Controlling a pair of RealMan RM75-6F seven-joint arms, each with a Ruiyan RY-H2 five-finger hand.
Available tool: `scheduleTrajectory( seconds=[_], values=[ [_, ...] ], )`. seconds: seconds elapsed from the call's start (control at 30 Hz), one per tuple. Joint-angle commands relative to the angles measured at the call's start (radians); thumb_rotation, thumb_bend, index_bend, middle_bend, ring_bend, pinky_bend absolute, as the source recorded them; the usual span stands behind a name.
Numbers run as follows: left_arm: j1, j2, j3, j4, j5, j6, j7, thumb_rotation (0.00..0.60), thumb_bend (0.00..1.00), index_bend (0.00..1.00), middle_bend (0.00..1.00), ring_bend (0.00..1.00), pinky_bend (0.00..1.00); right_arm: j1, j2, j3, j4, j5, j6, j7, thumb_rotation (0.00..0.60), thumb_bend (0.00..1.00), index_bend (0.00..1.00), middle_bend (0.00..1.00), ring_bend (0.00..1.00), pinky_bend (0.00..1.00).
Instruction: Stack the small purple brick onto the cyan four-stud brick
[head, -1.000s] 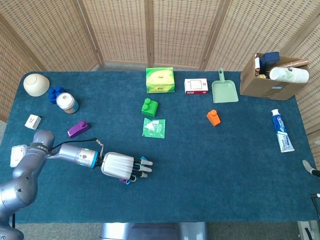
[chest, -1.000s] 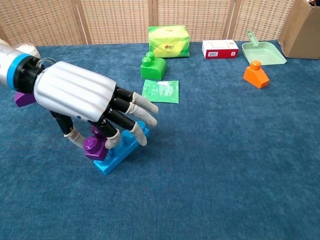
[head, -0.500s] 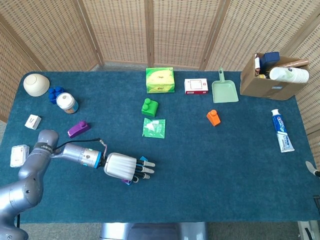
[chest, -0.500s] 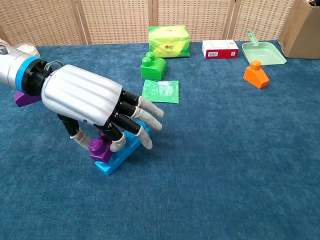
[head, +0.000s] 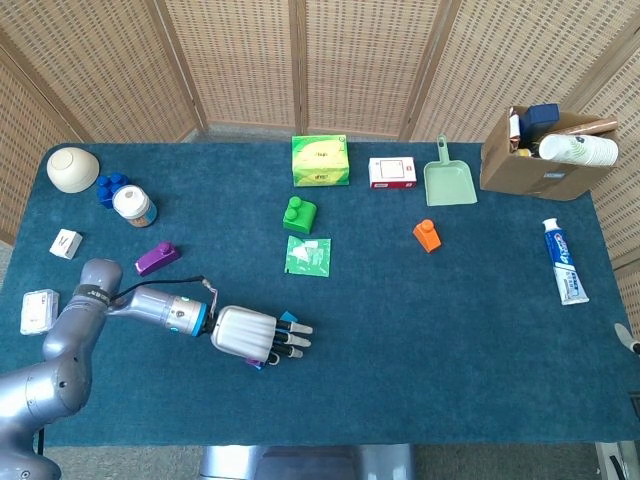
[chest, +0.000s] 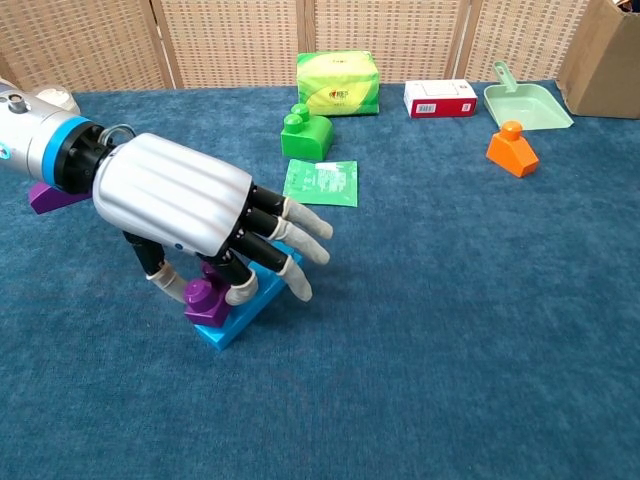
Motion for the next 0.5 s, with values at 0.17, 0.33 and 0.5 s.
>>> scheduleTrajectory(
  seconds=[0.17,0.33,0.5],
  values=[
    [-0.008,-0.013,0.004,0.012,-0.011,-0.001,0.016,0.6,0.39,0.61,0.18,0.03,0.0,-0.002,0.0,0.001,0.003,0.001,-0.003,0.005,0.6,0.18,0.35,0.19,0.0,0.13],
    [-0.011,-0.016,0.005,0.019,-0.02,-0.017,0.041,0.6,0.39,0.59,0.16,0.0,0.0,-0.006,0.002,0.003,0.006,0.002,-0.001,0.012,0.6,0.18,0.35,0.19,0.0,0.13],
    [-0.015,-0.012,0.008,0.014,-0.032,-0.044,0.076,0.6,0.39,0.56,0.12,0.0,0.0,-0.008,0.001,0.003,0.007,0.001,-0.002,0.017,0.6,0.18,0.35,0.19,0.0,0.13]
  ],
)
